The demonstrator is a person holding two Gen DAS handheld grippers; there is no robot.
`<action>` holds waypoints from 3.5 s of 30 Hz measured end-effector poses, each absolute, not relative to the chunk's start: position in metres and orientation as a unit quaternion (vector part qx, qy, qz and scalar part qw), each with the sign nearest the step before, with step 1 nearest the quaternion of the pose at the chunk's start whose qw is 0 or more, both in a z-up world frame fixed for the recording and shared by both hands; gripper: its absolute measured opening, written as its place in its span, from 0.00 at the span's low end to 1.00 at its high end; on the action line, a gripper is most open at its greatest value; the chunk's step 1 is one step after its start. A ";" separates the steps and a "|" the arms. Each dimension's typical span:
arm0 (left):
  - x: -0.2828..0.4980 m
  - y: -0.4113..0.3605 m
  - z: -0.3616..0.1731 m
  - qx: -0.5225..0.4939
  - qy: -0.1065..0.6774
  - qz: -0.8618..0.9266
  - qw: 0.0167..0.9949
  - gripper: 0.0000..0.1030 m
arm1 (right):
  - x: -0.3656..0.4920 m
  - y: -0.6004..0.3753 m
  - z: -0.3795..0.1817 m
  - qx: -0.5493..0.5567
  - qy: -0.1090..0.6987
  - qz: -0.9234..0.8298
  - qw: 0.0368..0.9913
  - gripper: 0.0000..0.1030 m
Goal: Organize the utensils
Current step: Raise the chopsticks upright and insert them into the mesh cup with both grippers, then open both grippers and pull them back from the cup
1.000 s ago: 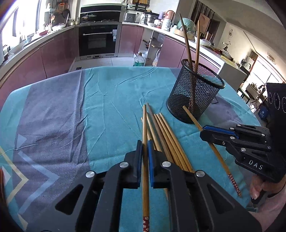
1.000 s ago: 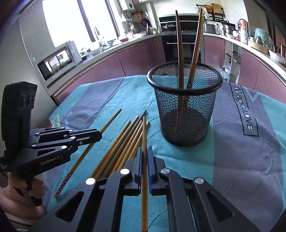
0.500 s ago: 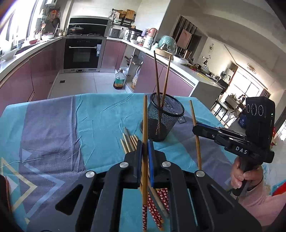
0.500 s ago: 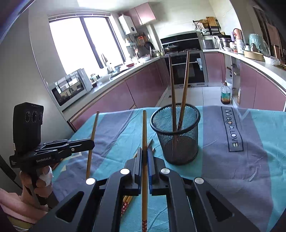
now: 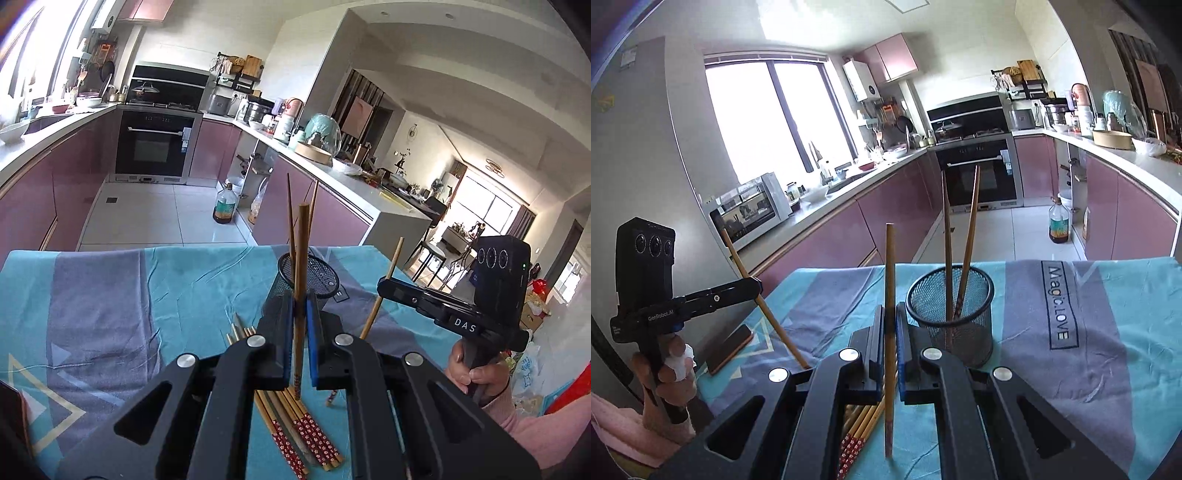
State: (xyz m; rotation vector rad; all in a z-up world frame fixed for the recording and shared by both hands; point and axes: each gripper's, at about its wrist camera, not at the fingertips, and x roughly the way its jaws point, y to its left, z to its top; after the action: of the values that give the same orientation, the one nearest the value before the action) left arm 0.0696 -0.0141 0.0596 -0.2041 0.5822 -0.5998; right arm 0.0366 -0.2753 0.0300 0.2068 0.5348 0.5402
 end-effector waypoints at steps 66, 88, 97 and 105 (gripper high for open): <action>0.197 -0.111 0.075 0.005 0.327 -0.292 0.899 0.07 | 0.131 -0.279 0.055 0.037 0.293 0.211 0.932 0.05; 0.231 -0.104 0.045 -0.016 0.334 -0.231 0.914 0.55 | 0.149 -0.283 0.038 0.073 0.299 0.177 0.935 0.25; 0.193 -0.069 0.037 -0.026 0.282 -0.198 0.938 0.74 | 0.107 -0.273 0.035 0.060 0.267 0.200 0.941 0.53; 0.148 -0.038 0.016 -0.021 0.272 -0.152 0.950 0.89 | 0.070 -0.239 0.006 0.040 0.296 0.265 0.917 0.54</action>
State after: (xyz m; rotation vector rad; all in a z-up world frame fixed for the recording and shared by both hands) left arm 0.1479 -0.0376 0.0163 -0.0431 0.5532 -0.3084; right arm 0.0699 -0.2388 0.0055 0.0830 0.6083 0.5450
